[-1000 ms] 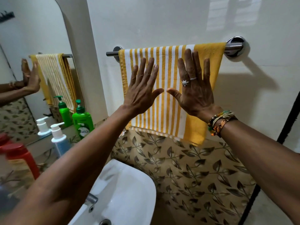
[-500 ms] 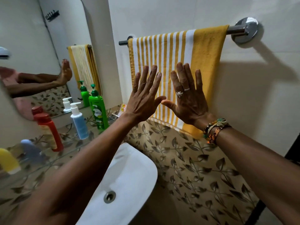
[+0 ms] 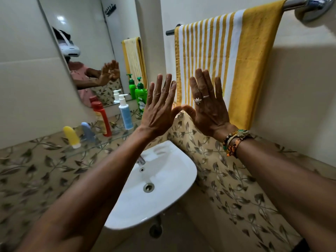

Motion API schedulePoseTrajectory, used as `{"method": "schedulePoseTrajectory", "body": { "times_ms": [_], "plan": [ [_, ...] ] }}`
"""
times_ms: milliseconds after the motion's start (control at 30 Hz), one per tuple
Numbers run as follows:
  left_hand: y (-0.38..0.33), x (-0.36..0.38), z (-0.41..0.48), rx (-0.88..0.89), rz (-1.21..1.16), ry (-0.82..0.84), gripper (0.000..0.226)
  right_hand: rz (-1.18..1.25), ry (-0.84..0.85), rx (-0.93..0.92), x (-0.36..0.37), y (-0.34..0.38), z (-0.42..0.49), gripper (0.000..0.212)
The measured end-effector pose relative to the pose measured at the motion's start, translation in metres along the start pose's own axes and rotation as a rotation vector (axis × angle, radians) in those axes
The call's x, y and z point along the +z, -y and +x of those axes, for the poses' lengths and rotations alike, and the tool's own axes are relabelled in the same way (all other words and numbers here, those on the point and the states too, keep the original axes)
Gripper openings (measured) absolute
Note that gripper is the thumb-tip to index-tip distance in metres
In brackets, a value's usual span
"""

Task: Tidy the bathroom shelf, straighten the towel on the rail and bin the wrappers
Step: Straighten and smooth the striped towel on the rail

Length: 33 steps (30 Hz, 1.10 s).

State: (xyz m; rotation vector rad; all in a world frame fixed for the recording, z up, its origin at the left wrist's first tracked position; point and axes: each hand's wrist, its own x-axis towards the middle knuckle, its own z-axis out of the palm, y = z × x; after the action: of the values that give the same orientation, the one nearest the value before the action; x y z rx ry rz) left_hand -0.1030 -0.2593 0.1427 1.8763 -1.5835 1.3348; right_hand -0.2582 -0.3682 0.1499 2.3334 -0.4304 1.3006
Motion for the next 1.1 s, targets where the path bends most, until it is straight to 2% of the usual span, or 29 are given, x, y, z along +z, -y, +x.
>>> {"method": "schedulePoseTrajectory", "body": {
  "times_ms": [267, 667, 1100],
  "plan": [
    [0.021, -0.032, -0.053, -0.083, 0.109, 0.094, 0.074, 0.068, 0.027, -0.035, 0.0, 0.045, -0.011, 0.073],
    [0.043, -0.123, -0.106, -0.201, 0.202, 0.182, 0.072, 0.138, 0.056, -0.096, -0.033, 0.116, -0.028, 0.073],
    [0.045, -0.161, -0.123, -0.284, 0.306, 0.252, 0.074, 0.212, -0.053, -0.17, -0.051, 0.137, -0.014, 0.072]
  ]
}}
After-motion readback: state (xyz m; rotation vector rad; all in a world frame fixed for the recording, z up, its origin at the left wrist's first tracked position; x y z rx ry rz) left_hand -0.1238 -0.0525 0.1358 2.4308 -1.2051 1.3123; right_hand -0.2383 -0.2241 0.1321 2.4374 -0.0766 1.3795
